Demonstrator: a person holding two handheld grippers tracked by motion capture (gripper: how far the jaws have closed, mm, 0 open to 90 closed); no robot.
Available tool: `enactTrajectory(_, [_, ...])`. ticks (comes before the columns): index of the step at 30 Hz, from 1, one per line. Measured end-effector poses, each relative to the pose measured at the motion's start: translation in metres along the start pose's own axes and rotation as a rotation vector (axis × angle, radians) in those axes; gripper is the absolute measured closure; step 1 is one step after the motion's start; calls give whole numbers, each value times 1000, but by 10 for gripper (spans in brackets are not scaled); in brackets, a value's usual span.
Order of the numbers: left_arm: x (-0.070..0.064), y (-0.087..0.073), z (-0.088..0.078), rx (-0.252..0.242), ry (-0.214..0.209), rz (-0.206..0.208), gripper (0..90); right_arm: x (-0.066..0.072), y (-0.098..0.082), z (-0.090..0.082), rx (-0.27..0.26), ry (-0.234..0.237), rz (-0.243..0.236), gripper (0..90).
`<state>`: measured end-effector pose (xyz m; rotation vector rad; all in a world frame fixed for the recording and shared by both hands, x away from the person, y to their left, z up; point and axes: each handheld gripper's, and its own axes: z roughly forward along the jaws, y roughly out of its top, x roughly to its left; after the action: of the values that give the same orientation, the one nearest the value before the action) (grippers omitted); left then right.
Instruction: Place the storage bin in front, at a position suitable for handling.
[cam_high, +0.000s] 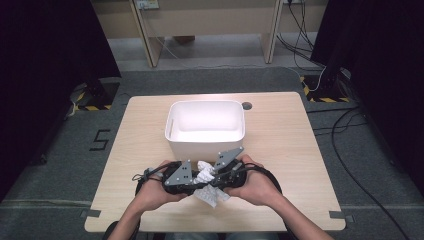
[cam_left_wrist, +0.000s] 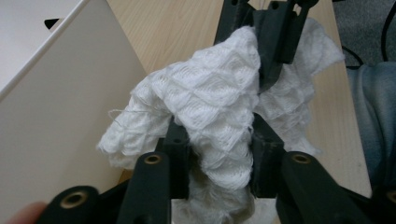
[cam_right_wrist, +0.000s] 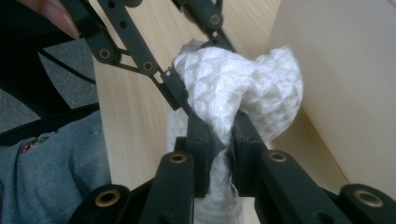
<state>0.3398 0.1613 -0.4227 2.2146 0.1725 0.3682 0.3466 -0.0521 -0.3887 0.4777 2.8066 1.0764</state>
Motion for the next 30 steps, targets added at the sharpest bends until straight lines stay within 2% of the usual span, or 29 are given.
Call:
enactTrajectory(2, [-1, -1, -2, -9, 17, -12, 717, 0, 1, 1, -7, 5, 13, 806])
enactTrajectory(3, [-2, -1, -4, -9, 32, -13, 736, 0, 2, 1, -8, 7, 30, 804])
enactTrajectory(5, [-2, -1, -6, -33, 73, -32, 758, -3, 4, 1, -31, 9, 28, 790])
enactTrajectory(7, [-2, -2, -9, -57, 103, -67, 768, -6, 7, 0, -51, 8, 60, 757])
enactTrajectory(11, [-2, -4, -14, -81, 156, -176, 774, -13, 10, -4, -88, 7, 126, 641])
enactTrajectory(12, [-1, -5, -15, -76, 180, -204, 774, -15, 10, -5, -101, 6, 147, 626])
enactTrajectory(13, [0, -7, -16, -52, 195, -221, 775, -17, 10, -7, -120, 9, 171, 615])
enactTrajectory(14, [0, -10, -16, -32, 228, -230, 775, -20, 10, -9, -139, 4, 180, 605])
enactTrajectory(18, [0, -14, -17, -23, 241, -271, 780, -32, 8, -17, -198, -12, 227, 584])
enactTrajectory(21, [-1, -17, -21, -3, 288, -295, 780, -41, 6, -23, -239, -39, 250, 581])
enactTrajectory(23, [1, -20, -28, 7, 338, -319, 780, -50, 4, -31, -277, -89, 277, 569])
enactTrajectory(24, [2, -22, -31, 11, 350, -329, 779, -58, 2, -37, -290, -148, 289, 563])
enactTrajectory(25, [3, -24, -34, 2, 378, -345, 780, -63, 1, -41, -300, -187, 295, 555])
enactTrajectory(27, [6, -30, -42, 1, 424, -381, 779, -78, -3, -50, -321, -302, 317, 539])
enactTrajectory(28, [9, -34, -46, -5, 461, -403, 779, -86, -5, -54, -322, -363, 329, 537])
enactTrajectory(29, [10, -37, -48, -2, 479, -408, 780, -96, -8, -58, -316, -428, 358, 532])
enactTrajectory(30, [12, -40, -50, 0, 499, -416, 780, -102, -11, -59, -317, -454, 389, 521])
